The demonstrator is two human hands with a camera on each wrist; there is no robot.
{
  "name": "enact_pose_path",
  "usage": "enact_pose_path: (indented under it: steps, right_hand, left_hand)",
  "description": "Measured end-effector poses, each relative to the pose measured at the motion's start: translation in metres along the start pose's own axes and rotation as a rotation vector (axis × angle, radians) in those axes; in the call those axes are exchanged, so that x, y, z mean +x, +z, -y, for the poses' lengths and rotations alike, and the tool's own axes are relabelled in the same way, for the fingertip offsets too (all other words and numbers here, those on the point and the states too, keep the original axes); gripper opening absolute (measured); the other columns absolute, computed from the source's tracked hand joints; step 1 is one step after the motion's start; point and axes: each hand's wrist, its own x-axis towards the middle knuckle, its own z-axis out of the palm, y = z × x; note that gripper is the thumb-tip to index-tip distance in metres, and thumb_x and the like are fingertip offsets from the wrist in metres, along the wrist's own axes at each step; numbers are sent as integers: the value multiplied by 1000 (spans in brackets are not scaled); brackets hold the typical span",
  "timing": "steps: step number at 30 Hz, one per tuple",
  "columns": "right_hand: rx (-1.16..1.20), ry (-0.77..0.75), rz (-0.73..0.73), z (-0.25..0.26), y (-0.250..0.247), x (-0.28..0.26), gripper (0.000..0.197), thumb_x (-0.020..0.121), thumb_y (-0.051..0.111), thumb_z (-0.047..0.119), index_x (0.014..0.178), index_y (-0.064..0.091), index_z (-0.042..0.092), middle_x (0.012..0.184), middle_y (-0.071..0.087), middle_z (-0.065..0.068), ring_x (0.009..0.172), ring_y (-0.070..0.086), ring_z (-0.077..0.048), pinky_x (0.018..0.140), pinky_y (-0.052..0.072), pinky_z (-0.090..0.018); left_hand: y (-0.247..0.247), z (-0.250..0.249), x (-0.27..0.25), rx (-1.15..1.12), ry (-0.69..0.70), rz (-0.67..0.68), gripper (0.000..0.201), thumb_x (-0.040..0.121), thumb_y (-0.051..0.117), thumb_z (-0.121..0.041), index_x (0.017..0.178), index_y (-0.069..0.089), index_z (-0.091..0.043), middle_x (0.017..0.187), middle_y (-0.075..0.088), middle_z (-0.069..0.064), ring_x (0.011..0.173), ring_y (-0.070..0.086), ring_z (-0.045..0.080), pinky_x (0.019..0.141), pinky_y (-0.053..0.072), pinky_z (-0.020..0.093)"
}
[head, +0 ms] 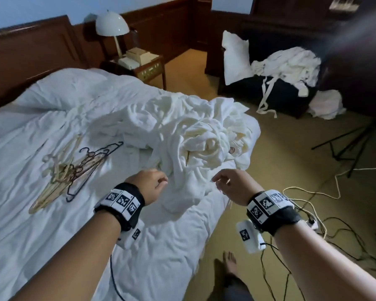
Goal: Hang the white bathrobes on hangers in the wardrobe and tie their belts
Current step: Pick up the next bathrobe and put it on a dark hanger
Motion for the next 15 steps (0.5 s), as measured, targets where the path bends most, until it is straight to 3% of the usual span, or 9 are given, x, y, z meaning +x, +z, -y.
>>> enact_pose_path:
  steps: [3,7,11,14,15]
  right_hand:
    - [-38,43,-5,-35,-13,67,20,90,53,24,100,69,30,92,65,10,83,60,-12,71,44,-24]
    - [-24,129,-11,-87,-16,181,23,88,58,28,110,64,31,100,64,7,92,62,-17,83,51,-32]
    - [-11,354,92,-136,-6,275,64,81,69,39,138,43,24,132,50,-11,110,58,-26,92,48,-36]
    - [21,547,86,-167,-2,332,106,54,79,62,141,36,20,135,47,-12,119,51,-30,93,48,-36]
    - [75,603,104,-174,-1,345,110,50,83,60,139,35,18,131,49,-10,117,51,-30,89,47,-35]
  left_hand:
    - [6,9,67,29,-27,46,20,92,50,-38,105,64,-30,107,62,-9,89,60,16,83,50,33]
    - [19,17,149,18,-95,51,22,93,51,-35,109,64,-28,106,63,-7,90,61,17,83,50,34]
    - [38,14,211,-35,-173,158,21,93,52,-31,108,65,-24,106,64,-2,87,61,19,81,51,35]
    - [52,14,242,-73,-250,179,19,94,51,-31,108,64,-27,106,62,-5,85,61,18,78,49,32]
    - [57,15,249,-85,-276,180,20,93,51,-31,109,64,-28,107,62,-6,84,61,17,77,49,31]
